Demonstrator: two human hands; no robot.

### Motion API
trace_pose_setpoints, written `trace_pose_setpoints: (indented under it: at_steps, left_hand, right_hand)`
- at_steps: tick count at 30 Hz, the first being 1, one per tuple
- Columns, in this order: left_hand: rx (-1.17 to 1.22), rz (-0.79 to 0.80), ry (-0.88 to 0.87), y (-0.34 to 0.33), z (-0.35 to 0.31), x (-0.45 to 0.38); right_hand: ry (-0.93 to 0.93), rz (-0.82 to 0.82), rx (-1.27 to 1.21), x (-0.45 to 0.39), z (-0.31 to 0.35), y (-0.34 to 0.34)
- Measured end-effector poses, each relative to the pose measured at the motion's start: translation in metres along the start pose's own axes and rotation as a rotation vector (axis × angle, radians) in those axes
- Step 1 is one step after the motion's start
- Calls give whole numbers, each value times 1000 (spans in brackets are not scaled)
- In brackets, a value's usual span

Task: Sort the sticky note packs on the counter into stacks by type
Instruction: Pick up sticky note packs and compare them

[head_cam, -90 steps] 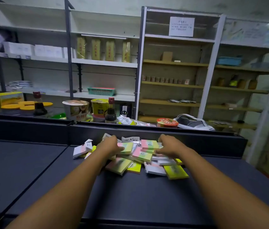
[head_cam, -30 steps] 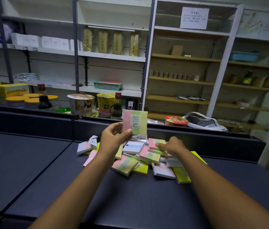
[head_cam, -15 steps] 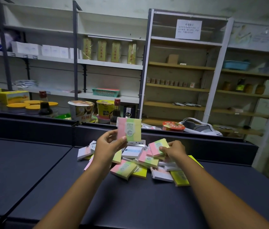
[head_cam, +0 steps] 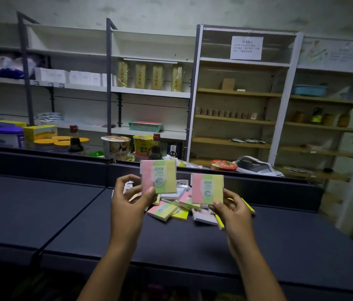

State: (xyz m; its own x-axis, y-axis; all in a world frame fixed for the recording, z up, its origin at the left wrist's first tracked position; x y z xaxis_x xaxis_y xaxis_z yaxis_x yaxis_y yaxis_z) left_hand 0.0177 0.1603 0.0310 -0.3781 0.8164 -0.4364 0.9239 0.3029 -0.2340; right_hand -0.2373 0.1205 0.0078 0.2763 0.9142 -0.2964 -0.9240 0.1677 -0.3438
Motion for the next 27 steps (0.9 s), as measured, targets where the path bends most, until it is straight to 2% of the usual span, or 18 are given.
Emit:
trace_pose_setpoints:
  at_steps: [6, 12, 20, 27]
  left_hand:
    - [-97, -79, -47, 22, -25, 56]
    - [-151, -125, -53, 57, -42, 76]
    - [-163, -188, -51, 128, -63, 76]
    - [-206, -165, -73, 214, -79, 53]
  right_hand:
    - [63, 41, -8, 61, 27, 10]
    - [121, 99, -4, 91, 42, -4]
    - [189, 174, -3, 122, 37, -65]
    - [197, 185, -28, 159, 17, -146]
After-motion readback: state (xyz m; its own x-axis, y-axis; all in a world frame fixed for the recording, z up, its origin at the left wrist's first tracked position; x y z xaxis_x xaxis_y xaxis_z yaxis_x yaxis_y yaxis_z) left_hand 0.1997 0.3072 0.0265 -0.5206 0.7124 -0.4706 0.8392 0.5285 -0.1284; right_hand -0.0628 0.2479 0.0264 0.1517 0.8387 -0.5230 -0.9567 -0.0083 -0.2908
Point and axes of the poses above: each hand's wrist, its own x-axis away from the middle knuckle, its own y-axis out of the back of the hand, z = x × y, the point moved 5 cm from there along -x, towards the middle knuckle, and after that the axes turned 9 degrees about -x, right-handed, at the moved point
